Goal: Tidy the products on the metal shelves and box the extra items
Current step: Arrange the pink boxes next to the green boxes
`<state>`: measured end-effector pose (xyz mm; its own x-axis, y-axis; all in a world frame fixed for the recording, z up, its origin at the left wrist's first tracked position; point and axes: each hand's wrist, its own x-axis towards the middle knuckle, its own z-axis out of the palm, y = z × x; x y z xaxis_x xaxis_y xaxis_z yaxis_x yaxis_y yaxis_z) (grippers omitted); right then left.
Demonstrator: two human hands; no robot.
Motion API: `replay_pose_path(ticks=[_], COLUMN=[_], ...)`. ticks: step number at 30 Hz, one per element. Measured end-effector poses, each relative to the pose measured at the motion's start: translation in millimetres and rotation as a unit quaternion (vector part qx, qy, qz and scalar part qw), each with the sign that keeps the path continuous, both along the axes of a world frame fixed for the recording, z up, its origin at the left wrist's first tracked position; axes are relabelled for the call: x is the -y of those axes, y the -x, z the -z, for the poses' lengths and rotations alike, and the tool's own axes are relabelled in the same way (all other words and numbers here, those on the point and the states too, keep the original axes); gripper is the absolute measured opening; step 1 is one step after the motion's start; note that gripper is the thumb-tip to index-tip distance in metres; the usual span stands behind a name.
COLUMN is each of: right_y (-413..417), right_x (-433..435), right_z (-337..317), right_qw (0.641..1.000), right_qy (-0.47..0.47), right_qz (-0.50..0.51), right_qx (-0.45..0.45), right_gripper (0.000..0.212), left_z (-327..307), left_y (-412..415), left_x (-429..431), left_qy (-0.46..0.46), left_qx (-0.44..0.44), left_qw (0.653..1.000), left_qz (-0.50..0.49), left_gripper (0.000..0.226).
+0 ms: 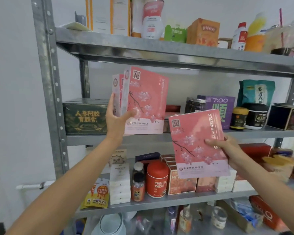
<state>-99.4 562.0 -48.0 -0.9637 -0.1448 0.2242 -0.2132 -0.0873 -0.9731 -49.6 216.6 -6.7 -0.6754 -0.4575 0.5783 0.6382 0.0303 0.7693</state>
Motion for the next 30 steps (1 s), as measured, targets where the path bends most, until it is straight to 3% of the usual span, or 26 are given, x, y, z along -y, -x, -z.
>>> replay_pose_path(ticks=[6,9,14,19,20,23,26,30], right_y=[21,31,48,57,58,60,63,65], right_x=[-3,1,15,33,36,45,52,61], right_z=[7,9,13,19,20,23,24,25], right_qw=[0.999,0.996,0.991,0.988,0.987,0.987,0.984,0.983], right_qy=[0.003,0.029,0.07,0.084,0.088,0.091,0.099,0.111], right_qz=[-0.047,-0.078,-0.115,-0.13,-0.131,-0.135,-0.144,-0.142], right_qx=[-0.018,-0.021,-0.02,-0.02,-0.018,-0.017,-0.02,-0.02], right_gripper=[0.055,0.055,0.037,0.05,0.054,0.065,0.053,0.045], left_z=[7,16,1,1,1,2,10,21], left_y=[28,35,37,37,38,43,49,56], left_x=[3,7,18,19,17,10,2,6], left_qy=[0.104,0.109,0.183,0.254,0.256,0.286,0.325,0.339], left_qx=[0.024,0.042,0.15,0.219,0.22,0.207,0.191,0.186], left_qw=[0.991,0.99,0.969,0.922,0.916,0.897,0.892,0.884], left_qz=[-0.08,-0.083,-0.078,-0.193,-0.216,-0.266,-0.248,-0.261], left_gripper=[0.101,0.101,0.1,0.057,0.06,0.1,0.136,0.146])
